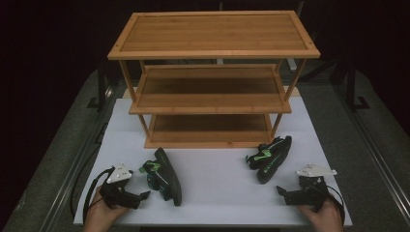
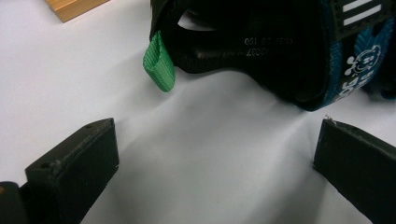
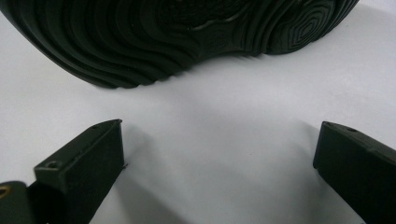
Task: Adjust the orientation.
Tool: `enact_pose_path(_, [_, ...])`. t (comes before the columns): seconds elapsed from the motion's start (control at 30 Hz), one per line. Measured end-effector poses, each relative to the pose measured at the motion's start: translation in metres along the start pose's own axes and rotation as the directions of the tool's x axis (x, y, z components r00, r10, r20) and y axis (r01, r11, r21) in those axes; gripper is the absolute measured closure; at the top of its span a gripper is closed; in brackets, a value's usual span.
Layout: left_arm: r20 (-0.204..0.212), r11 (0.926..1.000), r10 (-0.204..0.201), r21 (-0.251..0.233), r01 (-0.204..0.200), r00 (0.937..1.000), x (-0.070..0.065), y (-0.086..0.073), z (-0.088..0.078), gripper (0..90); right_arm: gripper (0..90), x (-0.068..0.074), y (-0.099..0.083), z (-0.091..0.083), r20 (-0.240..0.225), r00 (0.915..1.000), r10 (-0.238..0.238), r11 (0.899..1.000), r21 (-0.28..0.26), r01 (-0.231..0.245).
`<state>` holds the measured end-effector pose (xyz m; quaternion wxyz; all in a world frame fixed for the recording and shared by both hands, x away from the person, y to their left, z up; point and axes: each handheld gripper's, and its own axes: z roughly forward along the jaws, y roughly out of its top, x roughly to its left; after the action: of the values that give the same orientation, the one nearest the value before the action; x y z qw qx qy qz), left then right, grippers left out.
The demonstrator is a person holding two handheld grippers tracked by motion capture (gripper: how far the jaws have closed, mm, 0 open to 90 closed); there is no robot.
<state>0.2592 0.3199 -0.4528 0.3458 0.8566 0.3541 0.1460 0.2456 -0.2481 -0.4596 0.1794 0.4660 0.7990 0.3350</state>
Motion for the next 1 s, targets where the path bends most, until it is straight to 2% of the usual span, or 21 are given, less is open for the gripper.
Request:
enact_pose_path(0.23, [0.007, 1.0, 0.005, -0.003, -0.005, 1.0, -0.001, -0.001, -0.001, 0.0, 1.3, 0.0, 0.0, 0.0, 0.001, 1.0, -0.001, 1.0, -0.001, 0.001])
enact_pose_path(0.33, [0.037, 0.9995, -0.02, -0.022, 0.021, 0.9991, 0.001, -0.004, -0.006, 0.0, 1.3, 0.0, 0.0, 0.0, 0.002, 1.0, -0.002, 1.0, -0.002, 0.002])
enact_pose_path(0.37, [0.037, 0.9995, -0.02, -0.022, 0.021, 0.9991, 0.001, -0.004, -0.006, 2.1, 1.3, 0.0, 0.0, 0.0, 0.002, 1.0, -0.002, 1.0, -0.002, 0.002])
enact_pose_path(0.43, [0.074, 0.9983, -0.017, -0.055, 0.021, 0.9971, 0.002, -0.008, -0.012, 10.8, 1.3, 0.0, 0.0, 0.0, 0.002, 1.0, -0.002, 1.0, -0.002, 0.002])
enact_pose_path(0.47, [0.074, 0.9983, -0.017, -0.055, 0.021, 0.9971, 0.002, -0.008, -0.012, 15.0, 1.3, 0.0, 0.0, 0.0, 0.002, 1.0, -0.002, 1.0, -0.002, 0.002])
enact_pose_path(0.57, [0.082, 0.9982, 0.005, -0.06, 0.0, 0.9966, 0.0, -0.01, -0.014, 16.5, 1.3, 0.0, 0.0, 0.0, 0.002, 1.0, -0.003, 1.0, -0.002, 0.003])
enact_pose_path(0.6, [0.089, 0.997, 0.037, -0.071, -0.03, 0.9953, -0.001, -0.013, -0.018, 29.5, 1.2, 0.0, 0.0, 0.0, 0.002, 1.0, -0.003, 1.0, -0.002, 0.003])
enact_pose_path(0.7, [0.099, 0.9959, 0.049, -0.08, -0.042, 0.9939, -0.002, -0.015, -0.02, 44.1, 1.3, 0.0, 0.0, 0.0, 0.002, 1.0, -0.003, 1.0, -0.002, 0.003])
enact_pose_path(0.73, [0.117, 0.994, 0.07, -0.091, -0.06, 0.9906, -0.003, -0.016, -0.023, 51.6, 1.2, 0.0, 0.0, 0.0, 0.002, 1.0, -0.003, 1.0, -0.002, 0.003])
enact_pose_path(0.83, [0.132, 0.9922, 0.087, -0.101, -0.074, 0.9874, -0.005, -0.014, -0.025, 67.4, 1.3, 0.0, 0.0, 0.0, 0.002, 1.0, -0.003, 1.0, -0.002, 0.003])
enact_pose_path(0.87, [0.154, 0.9915, 0.092, -0.106, -0.076, 0.9838, -0.006, -0.012, -0.026, 71.1, 1.3, 0.0, 0.0, 0.0, 0.002, 1.0, -0.003, 1.0, -0.002, 0.003])
enact_pose_path(0.93, [0.163, 0.9896, 0.102, -0.117, -0.084, 0.9813, -0.007, -0.011, -0.026, 81.4, 1.2, 0.0, 0.0, 0.0, 0.002, 1.0, -0.003, 1.0, -0.002, 0.003])
enact_pose_path(1.0, [0.165, 0.9899, 0.098, -0.118, -0.079, 0.9815, -0.007, -0.01, -0.026, 84.1, 1.3, 0.0, 0.0, 0.0, 0.002, 1.0, -0.003, 1.0, -0.002, 0.003])
